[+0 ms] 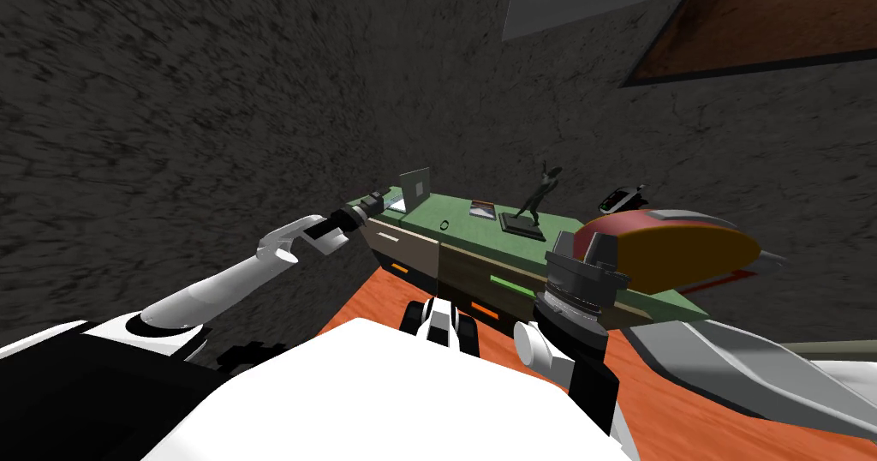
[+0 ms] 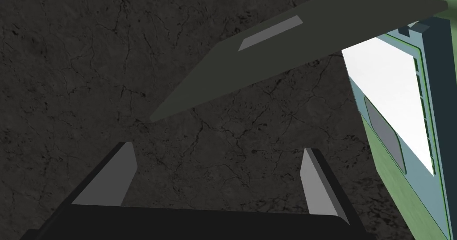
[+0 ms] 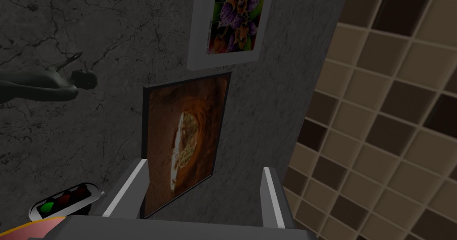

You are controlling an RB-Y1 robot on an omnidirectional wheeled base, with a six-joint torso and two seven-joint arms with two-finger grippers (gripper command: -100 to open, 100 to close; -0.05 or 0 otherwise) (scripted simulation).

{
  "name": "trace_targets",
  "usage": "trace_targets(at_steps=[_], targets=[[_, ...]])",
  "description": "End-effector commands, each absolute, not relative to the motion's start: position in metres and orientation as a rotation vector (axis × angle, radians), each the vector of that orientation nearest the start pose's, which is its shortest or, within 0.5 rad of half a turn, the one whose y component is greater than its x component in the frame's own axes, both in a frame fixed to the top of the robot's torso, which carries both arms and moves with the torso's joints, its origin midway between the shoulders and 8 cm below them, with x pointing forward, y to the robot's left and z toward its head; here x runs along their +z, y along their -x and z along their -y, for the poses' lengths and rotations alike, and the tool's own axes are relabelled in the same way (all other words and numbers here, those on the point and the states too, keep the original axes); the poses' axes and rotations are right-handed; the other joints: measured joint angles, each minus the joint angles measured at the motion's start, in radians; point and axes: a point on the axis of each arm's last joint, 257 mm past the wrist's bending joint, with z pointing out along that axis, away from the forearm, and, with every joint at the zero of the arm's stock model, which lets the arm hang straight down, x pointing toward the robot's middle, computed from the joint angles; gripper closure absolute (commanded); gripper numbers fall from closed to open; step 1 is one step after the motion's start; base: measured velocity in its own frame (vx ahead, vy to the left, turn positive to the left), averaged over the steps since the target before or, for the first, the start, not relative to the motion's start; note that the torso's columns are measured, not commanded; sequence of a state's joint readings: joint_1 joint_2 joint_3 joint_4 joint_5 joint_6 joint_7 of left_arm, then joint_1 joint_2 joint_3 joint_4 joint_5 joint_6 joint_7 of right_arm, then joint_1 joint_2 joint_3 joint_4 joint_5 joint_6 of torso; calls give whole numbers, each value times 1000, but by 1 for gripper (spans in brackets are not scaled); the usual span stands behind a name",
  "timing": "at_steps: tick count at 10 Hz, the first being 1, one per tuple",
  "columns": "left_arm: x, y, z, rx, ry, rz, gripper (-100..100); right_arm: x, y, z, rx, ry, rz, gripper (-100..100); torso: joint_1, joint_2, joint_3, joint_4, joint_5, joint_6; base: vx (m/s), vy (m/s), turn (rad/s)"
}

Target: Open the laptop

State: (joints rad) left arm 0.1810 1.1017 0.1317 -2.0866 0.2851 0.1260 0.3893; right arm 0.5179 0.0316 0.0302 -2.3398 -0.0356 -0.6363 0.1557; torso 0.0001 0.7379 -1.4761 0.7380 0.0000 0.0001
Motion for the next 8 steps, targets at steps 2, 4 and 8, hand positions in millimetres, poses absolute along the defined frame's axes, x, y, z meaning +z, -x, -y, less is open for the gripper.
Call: trace_targets(at_steps=[2, 4, 8], targets=[[24, -503, -366, -1019, 687, -1462, -100, 68, -304, 274, 1230, -514, -468, 0, 0, 0, 0, 0, 0, 0, 17, -18, -112], [31, -507, -372, -986, 687, -1473, -100, 68, -304, 274, 1230, -514, -468, 0, 0, 0, 0, 0, 0, -1, 14, -13, -56], [55, -517, -391, -898, 700, -1490, -100, 68, -304, 274, 1230, -514, -468, 0, 0, 0, 0, 0, 0, 0, 19, -15, -97]])
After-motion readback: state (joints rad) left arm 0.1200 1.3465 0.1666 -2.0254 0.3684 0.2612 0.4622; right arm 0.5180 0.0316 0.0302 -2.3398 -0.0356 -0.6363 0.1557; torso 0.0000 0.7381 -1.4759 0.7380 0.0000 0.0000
